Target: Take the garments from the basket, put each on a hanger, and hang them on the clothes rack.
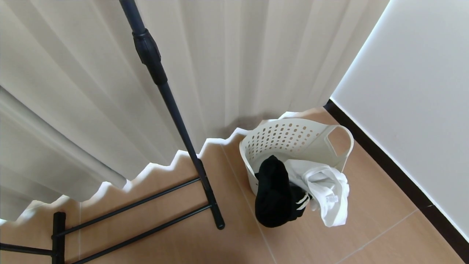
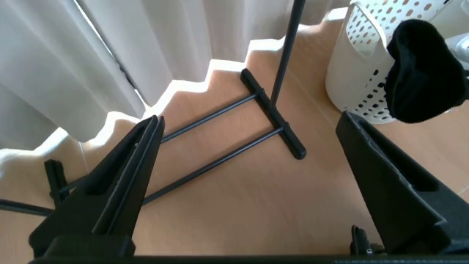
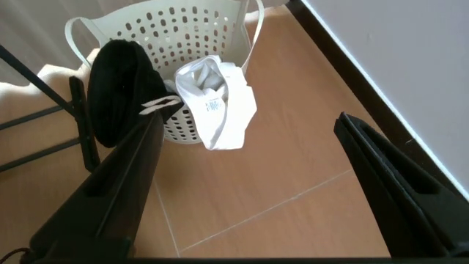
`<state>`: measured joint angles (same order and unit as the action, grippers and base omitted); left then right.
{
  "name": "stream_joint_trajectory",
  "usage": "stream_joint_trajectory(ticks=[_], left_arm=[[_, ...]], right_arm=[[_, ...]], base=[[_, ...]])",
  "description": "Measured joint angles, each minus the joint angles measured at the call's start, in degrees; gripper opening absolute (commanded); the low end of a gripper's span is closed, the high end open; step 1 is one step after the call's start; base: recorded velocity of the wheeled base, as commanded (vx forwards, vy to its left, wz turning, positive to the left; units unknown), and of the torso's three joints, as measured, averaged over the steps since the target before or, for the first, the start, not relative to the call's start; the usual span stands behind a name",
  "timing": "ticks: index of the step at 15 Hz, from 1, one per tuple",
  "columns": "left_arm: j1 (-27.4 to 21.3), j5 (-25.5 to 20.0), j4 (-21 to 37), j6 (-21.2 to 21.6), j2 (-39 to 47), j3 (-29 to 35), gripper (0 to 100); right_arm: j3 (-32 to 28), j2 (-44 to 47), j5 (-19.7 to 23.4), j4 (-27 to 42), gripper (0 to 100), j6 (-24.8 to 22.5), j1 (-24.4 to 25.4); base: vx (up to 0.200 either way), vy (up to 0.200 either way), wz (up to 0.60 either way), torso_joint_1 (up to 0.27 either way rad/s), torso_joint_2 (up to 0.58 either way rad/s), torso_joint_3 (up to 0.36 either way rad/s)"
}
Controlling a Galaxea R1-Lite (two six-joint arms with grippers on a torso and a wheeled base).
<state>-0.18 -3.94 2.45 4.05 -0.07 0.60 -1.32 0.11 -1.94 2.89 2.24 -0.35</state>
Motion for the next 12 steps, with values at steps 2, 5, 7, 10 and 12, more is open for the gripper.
stream_joint_trajectory(ticks=[2,5,7,10,12], left_arm=[[0.0,0.0,0.0,0.0,0.0,0.0,100],[0.0,0.0,0.0,0.0,0.0,0.0,100],[0.0,0.0,0.0,0.0,0.0,0.0,100],[0.0,0.0,-0.1,-0.2,0.0,0.0,100],[0.0,0.0,-0.1,-0.2,0.0,-0.1,100]], right_arm=[[-0.1,0.0,0.2,0.3,100,-0.3,0.0],[-0.2,0.7,0.2,0.2,100,-0.2,0.3],[-0.2,2.9,0.2,0.3,100,-0.1,0.6],[-0.2,10.5,0.5,0.1,100,-0.2,3.5],[-0.9,17.9,0.9,-1.9,100,-0.1,7.2]], base=[[0.0,0.0,0.0,0.007,0.0,-0.195],[0.0,0.0,0.0,0.001,0.0,-0.191],[0.0,0.0,0.0,0.01,0.01,-0.171],[0.0,0.0,0.0,0.002,0.0,-0.027],[0.0,0.0,0.0,0.0,0.0,0.0]])
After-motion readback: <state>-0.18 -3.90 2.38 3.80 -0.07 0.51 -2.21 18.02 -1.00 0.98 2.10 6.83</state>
